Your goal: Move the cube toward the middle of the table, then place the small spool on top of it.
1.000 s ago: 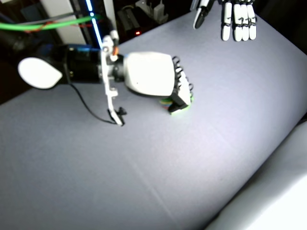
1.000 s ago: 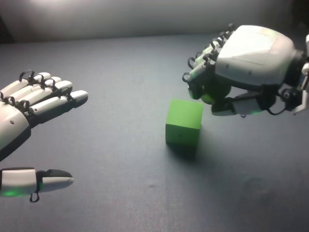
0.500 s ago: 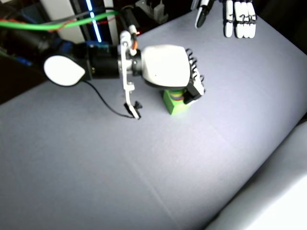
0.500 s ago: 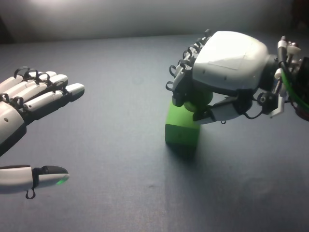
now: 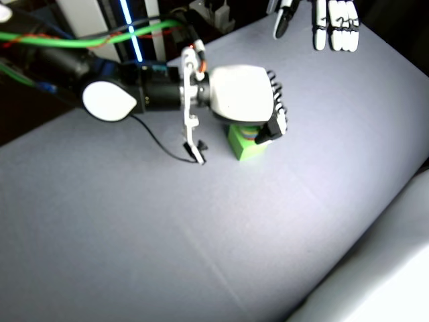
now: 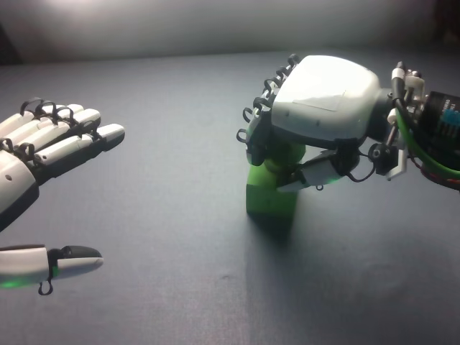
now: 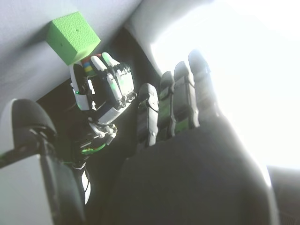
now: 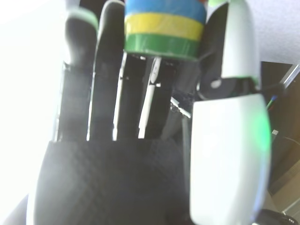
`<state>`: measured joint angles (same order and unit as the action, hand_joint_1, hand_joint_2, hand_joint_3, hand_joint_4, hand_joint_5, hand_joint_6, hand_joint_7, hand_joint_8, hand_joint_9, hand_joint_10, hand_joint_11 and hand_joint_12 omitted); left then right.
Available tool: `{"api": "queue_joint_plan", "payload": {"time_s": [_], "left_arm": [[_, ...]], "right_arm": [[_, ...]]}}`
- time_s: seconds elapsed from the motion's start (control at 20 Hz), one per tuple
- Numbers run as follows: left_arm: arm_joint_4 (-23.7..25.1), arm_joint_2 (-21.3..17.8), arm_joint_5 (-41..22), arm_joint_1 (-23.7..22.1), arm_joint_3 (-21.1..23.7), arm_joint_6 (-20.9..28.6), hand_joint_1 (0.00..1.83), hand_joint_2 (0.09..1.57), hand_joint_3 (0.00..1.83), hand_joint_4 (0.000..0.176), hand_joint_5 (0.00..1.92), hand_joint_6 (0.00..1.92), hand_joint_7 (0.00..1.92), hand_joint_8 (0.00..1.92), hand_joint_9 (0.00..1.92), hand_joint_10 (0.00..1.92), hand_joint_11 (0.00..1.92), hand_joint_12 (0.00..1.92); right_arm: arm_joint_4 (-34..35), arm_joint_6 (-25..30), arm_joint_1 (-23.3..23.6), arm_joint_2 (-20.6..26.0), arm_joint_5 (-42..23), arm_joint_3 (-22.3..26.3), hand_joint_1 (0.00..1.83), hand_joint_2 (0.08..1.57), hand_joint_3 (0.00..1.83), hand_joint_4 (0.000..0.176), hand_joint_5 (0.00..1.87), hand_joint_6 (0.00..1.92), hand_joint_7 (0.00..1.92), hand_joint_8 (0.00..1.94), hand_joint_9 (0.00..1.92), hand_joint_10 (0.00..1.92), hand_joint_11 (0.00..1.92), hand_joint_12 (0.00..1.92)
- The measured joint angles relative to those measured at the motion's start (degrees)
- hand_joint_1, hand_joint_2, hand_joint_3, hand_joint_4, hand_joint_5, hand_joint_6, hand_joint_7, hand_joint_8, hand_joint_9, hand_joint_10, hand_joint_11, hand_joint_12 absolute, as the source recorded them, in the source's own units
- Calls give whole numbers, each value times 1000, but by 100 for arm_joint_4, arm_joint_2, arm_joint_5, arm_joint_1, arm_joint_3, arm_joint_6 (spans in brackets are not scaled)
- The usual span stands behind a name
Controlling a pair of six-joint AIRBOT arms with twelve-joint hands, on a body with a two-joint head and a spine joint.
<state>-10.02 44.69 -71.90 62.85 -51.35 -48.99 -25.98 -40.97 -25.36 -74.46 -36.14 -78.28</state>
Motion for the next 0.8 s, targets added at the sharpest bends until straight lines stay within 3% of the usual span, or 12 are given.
{"api": "queue_joint_plan", "payload": {"time_s": [0.1, 0.15, 0.2, 0.25, 0.3, 0.4, 0.55, 0.6, 0.65, 0.7, 0.75, 0.8], "left_arm": [[7, 0, -22, 0, 0, 0, 760, 957, 1, 113, 174, 0, 95, 0, 53, 0, 0, 254], [4, 0, -22, 0, 0, 0, 752, 954, 0, 123, 179, 2, 103, 3, 57, 2, 0, 251], [0, 0, -20, 0, 0, 0, 759, 958, 1, 115, 180, 2, 104, 3, 58, 2, 0, 246], [2, 0, -22, 0, 0, 0, 770, 963, 3, 97, 178, 1, 103, 2, 60, 2, 0, 245], [7, 0, -22, 0, 0, 0, 764, 959, 0, 104, 178, 1, 106, 3, 62, 3, 0, 248], [7, 0, -24, 0, 0, 0, 772, 958, 0, 110, 175, 1, 97, 0, 52, 0, 0, 263], [9, 0, -26, 0, 0, 4, 794, 962, 0, 90, 177, 0, 92, 0, 46, 0, 0, 233], [7, 0, -33, 0, 0, 7, 799, 964, 1, 91, 173, 0, 86, 1, 39, 1, 0, 213], [7, 0, -39, 0, 0, 13, 798, 966, 1, 87, 179, 3, 87, 2, 40, 2, 0, 211], [9, 0, -57, 0, 0, 24, 777, 962, 0, 100, 173, 1, 83, 0, 42, 1, 0, 233], [9, 0, -63, 0, 0, 24, 778, 959, 0, 103, 172, 0, 83, 0, 43, 1, 0, 236], [7, 0, -66, 0, 0, 26, 782, 958, 0, 100, 174, 1, 86, 2, 45, 2, 0, 234]], "right_arm": [[0, 2, 0, -66, -4, -57, 1274, 1013, 0, 0, 1131, 737, 1303, 479, 1092, 778, 830, 1250], [4, 2, 0, -90, -7, -87, 1373, 1031, 3, 0, 1052, 859, 1238, 475, 1082, 938, 807, 1194], [26, 20, 0, -127, -2, -118, 1391, 1042, 0, 0, 1029, 908, 1204, 504, 1071, 981, 808, 1162], [44, 24, 0, -146, -2, -146, 1285, 1039, 2, 0, 1073, 855, 1211, 584, 1021, 856, 774, 1219], [44, 26, 0, -157, -4, -153, 1265, 1042, 2, 0, 1105, 740, 1162, 764, 1000, 943, 771, 1399], [42, 33, 17, -175, 9, -186, 1272, 1077, 2, 0, 1011, 760, 1105, 976, 905, 1102, 737, 1518], [44, 37, 20, -188, 31, -190, 1266, 1116, 2, 0, 889, 893, 1055, 1085, 882, 1116, 744, 1525], [44, 35, 20, -188, 31, -190, 1350, 1064, 2, 0, 836, 492, 1069, 920, 857, 1100, 717, 1510], [44, 37, 20, -188, 33, -190, 1362, 1060, 0, 0, 876, 271, 1060, 900, 839, 1067, 703, 1483], [44, 37, 17, -188, 35, -190, 1366, 1056, 0, 0, 927, 168, 1063, 889, 835, 1058, 704, 1462], [44, 37, 17, -188, 37, -188, 1280, 961, 0, 0, 953, 93, 949, 717, 855, 1019, 734, 1414], [42, 37, 20, -188, 46, -190, 1351, 1026, 4, 0, 957, 51, 1060, 816, 872, 990, 752, 1407]]}}
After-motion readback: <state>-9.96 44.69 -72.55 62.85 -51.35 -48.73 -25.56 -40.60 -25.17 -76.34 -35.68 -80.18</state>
